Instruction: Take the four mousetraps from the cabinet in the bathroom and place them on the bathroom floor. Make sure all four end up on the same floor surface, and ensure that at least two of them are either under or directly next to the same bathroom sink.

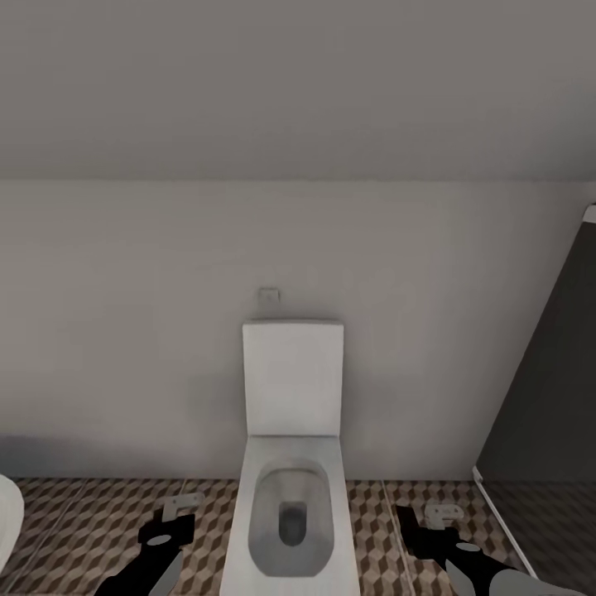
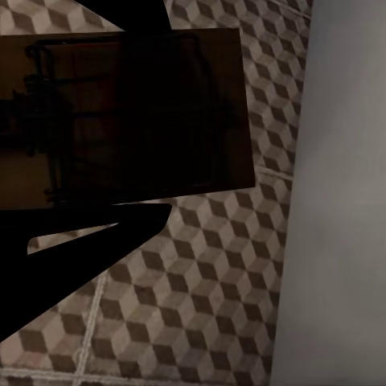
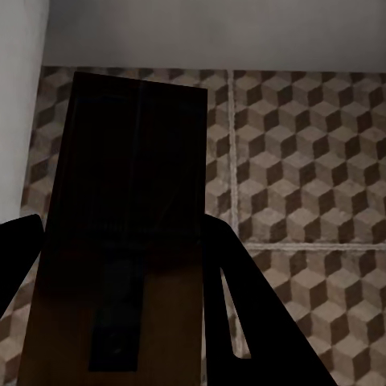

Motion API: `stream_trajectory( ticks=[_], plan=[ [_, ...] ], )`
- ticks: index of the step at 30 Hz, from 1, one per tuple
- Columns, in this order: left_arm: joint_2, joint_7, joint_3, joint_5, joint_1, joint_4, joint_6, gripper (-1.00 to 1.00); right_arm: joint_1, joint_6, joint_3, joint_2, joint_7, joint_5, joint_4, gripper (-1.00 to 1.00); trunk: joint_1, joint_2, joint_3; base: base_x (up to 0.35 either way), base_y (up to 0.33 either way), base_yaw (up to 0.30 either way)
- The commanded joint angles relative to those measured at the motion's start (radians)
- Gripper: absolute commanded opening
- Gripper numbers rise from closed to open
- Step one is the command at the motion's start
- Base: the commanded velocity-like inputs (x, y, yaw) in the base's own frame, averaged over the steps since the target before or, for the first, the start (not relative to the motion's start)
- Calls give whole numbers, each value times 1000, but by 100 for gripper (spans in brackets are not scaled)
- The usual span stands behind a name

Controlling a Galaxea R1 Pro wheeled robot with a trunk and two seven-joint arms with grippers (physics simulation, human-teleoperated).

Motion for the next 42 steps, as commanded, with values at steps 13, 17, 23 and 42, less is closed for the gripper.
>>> stream_trajectory(
  ticks=[13,17,23,42],
  plan=[
    [0,9,-9,5,0,-2,3,-100,-1,-5,1,0,3,-3,2,-100,50,-92,-42,0,0,0],
    [-3,9,-9,5,0,-2,3,-100,-1,-5,1,0,3,-3,2,-100,65,-120,-54,0,0,0],
    [0,9,-9,5,0,-2,3,-100,-1,-5,1,0,3,-3,2,-100,88,-162,-73,0,0,0],
    [1,9,-9,6,0,-2,3,-100,-1,-5,2,0,3,-3,1,-100,161,-295,-133,0,0,0]
  ],
)
